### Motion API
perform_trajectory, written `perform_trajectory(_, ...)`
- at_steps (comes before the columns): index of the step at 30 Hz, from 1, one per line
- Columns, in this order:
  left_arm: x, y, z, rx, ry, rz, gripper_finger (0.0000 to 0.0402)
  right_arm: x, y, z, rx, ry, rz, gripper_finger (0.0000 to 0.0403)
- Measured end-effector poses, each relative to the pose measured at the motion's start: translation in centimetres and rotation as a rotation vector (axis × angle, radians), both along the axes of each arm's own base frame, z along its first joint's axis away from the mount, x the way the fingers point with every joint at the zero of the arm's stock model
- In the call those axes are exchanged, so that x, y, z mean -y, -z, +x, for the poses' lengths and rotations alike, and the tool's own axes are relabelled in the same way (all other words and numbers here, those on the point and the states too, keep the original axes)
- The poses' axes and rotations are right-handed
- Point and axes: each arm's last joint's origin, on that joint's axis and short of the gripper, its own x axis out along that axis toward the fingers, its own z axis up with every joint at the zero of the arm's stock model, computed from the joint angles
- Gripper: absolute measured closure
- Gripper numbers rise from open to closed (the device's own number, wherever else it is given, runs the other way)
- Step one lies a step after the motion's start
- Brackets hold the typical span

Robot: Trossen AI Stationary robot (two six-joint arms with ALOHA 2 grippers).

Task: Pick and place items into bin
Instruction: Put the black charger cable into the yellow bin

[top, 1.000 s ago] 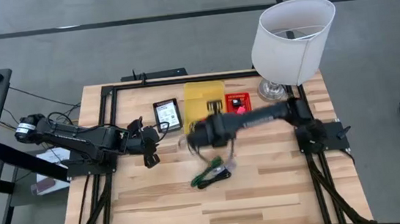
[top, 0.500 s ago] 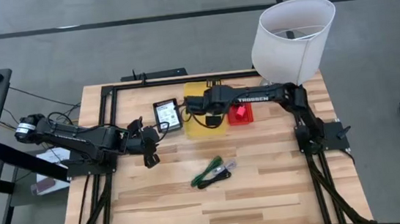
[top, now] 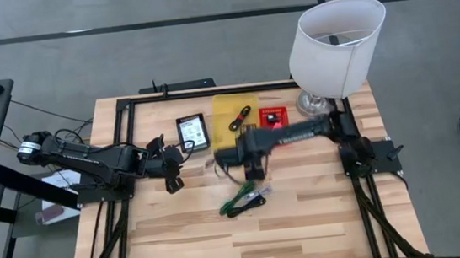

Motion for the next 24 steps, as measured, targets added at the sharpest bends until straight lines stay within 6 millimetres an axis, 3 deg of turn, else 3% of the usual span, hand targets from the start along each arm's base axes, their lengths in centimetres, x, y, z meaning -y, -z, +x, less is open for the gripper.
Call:
perform_trajectory(8, 0.0, 0.0, 0.0, 0.000, 0.000, 0.000, 0.0295, -9.2, 0.0, 0.4, 0.194, -0.177, 0.091, 0.0185)
perform_trajectory(12, 0.0, 0.0, 0.0, 0.000, 0.000, 0.000, 0.0295, -12.4, -0.4, 0.8, 0.343, -0.240, 0.135, 0.0178)
perform_trajectory(18, 0.0, 0.0, 0.0, 0.000, 0.000, 0.000, 0.0295, -13.5, -0.4, 0.9, 0.394, -0.246, 0.159, 0.0188)
perform_trajectory(24, 0.0, 0.0, 0.0, 0.000, 0.000, 0.000, 0.0295, -13.5, 1.9, 0.7, 0.373, -0.219, 0.210, 0.0195)
